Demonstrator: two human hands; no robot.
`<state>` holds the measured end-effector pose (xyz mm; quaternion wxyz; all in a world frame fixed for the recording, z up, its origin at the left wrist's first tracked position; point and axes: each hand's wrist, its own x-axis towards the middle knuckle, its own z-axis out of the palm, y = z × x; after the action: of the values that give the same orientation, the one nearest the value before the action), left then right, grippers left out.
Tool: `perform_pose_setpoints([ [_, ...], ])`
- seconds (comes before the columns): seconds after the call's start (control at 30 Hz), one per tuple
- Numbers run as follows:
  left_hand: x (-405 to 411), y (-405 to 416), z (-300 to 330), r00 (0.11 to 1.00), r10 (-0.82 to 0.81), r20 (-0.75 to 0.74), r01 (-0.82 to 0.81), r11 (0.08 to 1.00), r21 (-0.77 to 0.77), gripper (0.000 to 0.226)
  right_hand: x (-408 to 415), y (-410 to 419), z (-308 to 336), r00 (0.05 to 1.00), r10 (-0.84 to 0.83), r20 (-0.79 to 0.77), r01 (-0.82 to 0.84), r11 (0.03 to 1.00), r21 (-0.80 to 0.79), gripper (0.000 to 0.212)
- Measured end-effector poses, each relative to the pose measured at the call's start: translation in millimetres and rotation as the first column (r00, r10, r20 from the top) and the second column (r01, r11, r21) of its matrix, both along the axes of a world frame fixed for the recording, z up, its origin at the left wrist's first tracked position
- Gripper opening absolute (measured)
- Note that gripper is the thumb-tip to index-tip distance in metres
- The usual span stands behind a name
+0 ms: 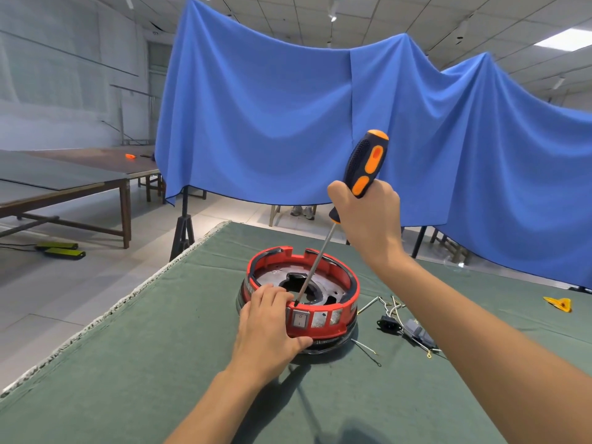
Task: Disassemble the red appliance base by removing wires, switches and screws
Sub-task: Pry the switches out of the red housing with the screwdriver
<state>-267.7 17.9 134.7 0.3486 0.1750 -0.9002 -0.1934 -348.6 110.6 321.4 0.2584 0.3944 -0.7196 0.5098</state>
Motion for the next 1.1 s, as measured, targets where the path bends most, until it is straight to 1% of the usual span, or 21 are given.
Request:
perform_pose_setpoints([
  [0.07, 1, -1, 0, 1.0, -0.004, -0.005, 0.004, 1.0, -0.001, 0.072, 1, -1, -4, 1.0, 0.016, -0.012, -0.016, 1.0, 0.008, 0.034],
  [0.23, 0, -1, -1, 1.0, -0.001, -0.02, 0.001, 1.0, -0.004, 0.069, 1, -2, -9, 0.999, 0.034, 0.026, -0.033, 0.999, -0.034, 0.029],
  [0.57, 0, -2, 0, 1.0, 0.005, -0.017, -0.005, 1.0, -0.01, 0.068, 4, -1, -9, 0.999, 0.011, -0.04, -0.012, 0.999, -0.035, 0.026],
  [0.73, 0, -2, 1, 1.0, 0.006, -0.017, -0.006, 1.0, -0.005, 0.068, 5, 0, -9, 0.999, 0.035, -0.026, -0.037, 0.995, -0.096, 0.026],
  [0.93, 0, -2, 0, 1.0, 0.012, -0.008, -0.012, 1.0, -0.013, 0.067, 4, 3, -11, 1.0, 0.028, -0.015, -0.029, 0.998, -0.058, 0.024],
  [1.1, 1, -1, 1, 1.0, 0.013, -0.005, -0.014, 1.0, -0.018, 0.066, 4, 5, -13, 1.0, -0.004, -0.023, 0.003, 0.999, -0.047, 0.028],
])
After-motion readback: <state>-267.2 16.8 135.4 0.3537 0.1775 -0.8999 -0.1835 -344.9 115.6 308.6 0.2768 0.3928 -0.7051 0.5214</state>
